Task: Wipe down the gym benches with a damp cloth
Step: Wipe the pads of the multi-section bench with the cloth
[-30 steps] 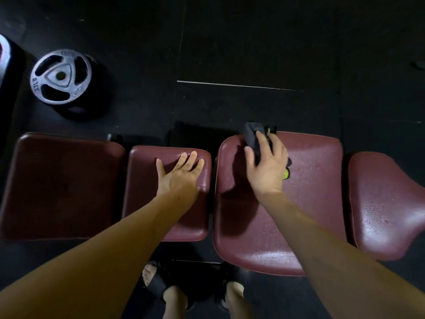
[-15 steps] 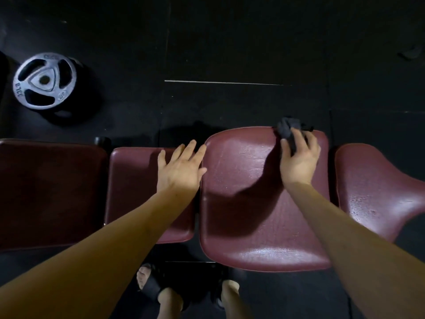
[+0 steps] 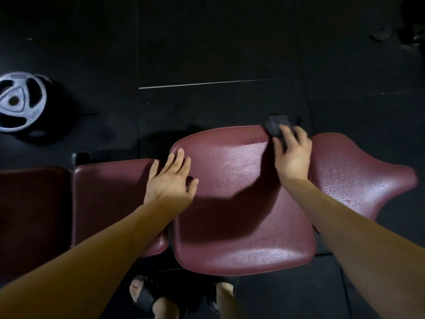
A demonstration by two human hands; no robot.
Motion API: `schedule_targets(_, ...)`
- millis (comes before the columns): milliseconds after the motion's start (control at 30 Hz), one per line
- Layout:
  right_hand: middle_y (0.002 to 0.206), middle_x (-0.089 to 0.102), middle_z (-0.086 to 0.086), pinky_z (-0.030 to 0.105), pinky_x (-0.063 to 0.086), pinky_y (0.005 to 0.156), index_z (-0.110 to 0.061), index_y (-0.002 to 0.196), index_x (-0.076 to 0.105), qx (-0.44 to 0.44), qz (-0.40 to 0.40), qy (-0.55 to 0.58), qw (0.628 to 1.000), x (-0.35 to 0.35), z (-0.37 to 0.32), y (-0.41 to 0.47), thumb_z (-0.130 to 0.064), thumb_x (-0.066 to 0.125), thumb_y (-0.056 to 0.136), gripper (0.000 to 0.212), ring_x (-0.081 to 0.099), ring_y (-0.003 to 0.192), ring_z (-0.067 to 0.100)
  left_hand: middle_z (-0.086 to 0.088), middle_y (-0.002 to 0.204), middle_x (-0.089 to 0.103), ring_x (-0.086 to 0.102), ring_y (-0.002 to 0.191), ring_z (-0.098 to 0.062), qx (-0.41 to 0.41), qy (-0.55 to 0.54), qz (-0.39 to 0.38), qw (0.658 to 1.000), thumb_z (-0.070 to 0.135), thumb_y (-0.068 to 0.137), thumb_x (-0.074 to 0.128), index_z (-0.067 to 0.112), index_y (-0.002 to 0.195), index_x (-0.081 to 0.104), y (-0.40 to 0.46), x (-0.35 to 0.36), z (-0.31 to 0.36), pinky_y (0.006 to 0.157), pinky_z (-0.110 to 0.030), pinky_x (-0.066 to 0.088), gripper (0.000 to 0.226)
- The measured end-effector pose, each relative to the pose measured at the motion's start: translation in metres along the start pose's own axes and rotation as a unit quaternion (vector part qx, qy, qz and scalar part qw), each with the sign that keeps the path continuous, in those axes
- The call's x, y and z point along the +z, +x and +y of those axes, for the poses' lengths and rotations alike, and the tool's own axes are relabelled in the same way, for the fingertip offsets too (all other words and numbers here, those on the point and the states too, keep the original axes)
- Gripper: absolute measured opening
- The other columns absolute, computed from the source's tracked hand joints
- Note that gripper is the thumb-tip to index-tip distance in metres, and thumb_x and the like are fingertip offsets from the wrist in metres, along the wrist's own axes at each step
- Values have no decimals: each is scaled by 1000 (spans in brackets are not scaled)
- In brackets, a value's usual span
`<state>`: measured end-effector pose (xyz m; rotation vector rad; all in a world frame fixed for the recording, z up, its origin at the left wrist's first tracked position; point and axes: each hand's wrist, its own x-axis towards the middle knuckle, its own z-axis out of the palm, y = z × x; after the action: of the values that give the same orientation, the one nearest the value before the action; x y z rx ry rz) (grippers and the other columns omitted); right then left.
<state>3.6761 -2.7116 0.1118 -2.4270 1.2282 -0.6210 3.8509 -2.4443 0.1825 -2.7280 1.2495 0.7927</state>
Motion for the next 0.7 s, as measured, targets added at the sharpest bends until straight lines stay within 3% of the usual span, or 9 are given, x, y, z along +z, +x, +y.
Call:
schedule_targets(133, 145, 54, 19, 52, 46, 106, -21, 139, 66, 165, 38, 17, 985, 12, -29, -12, -36, 58, 103, 39, 53, 122, 45, 3, 172, -7, 0, 159, -16, 5, 15, -7, 1000, 51, 103, 32, 23, 164, 12, 1, 4, -1, 127, -48, -2, 70)
schedule_targets(200, 140, 60, 21, 52, 47, 105, -16, 131, 72, 110, 50, 31, 992, 29, -77, -27, -35, 60, 101, 37, 57, 120, 46, 4, 172, -8, -1, 158, -15, 8, 26, -8, 1000, 50, 103, 31, 24, 164, 10, 0, 4, -4, 127, -49, -3, 70)
schedule_targets(300, 139, 61, 17, 49, 46, 101, -19, 128, 74, -38, -15, 53, 998, 42, -141, -61, -30, 63, 100, 33, 56, 115, 42, 8, 171, -11, -5, 158, -10, 4, 26, -7, 1000, 48, 103, 30, 28, 164, 7, -1, 3, -5, 127, -50, -6, 69)
schedule_targets(433, 138, 61, 17, 50, 49, 97, -20, 131, 72, -141, -56, 56, 987, 32, -104, -53, -28, 64, 100, 33, 58, 112, 44, 9, 170, -12, -5, 157, -10, 9, 29, -6, 1000, 48, 103, 33, 28, 164, 7, -2, 6, -9, 126, -51, -8, 70)
schedule_targets(500, 136, 62, 20, 48, 50, 97, -18, 130, 72, -87, -31, 26, 995, 18, -55, -43, -28, 64, 100, 33, 59, 109, 45, 9, 171, -13, -5, 158, -11, 6, 21, -5, 1000, 47, 102, 35, 28, 164, 7, -2, 8, -8, 126, -51, -7, 71)
schedule_targets(600, 140, 57, 22, 48, 45, 103, -18, 137, 68, 74, 27, 13, 997, -5, 5, -35, -32, 59, 103, 38, 55, 113, 48, 8, 171, -14, -6, 158, -13, 6, 10, -4, 1000, 46, 102, 36, 26, 164, 6, -2, 11, -4, 127, -52, -5, 72)
schedule_targets(700, 145, 55, 19, 51, 46, 104, -20, 140, 66, 230, 51, 19, 972, 3, -14, -35, -34, 58, 103, 41, 53, 121, 44, 7, 171, -15, -8, 158, -14, 12, 15, -4, 1000, 44, 102, 36, 26, 164, 5, -1, 14, -5, 127, -54, -2, 72)
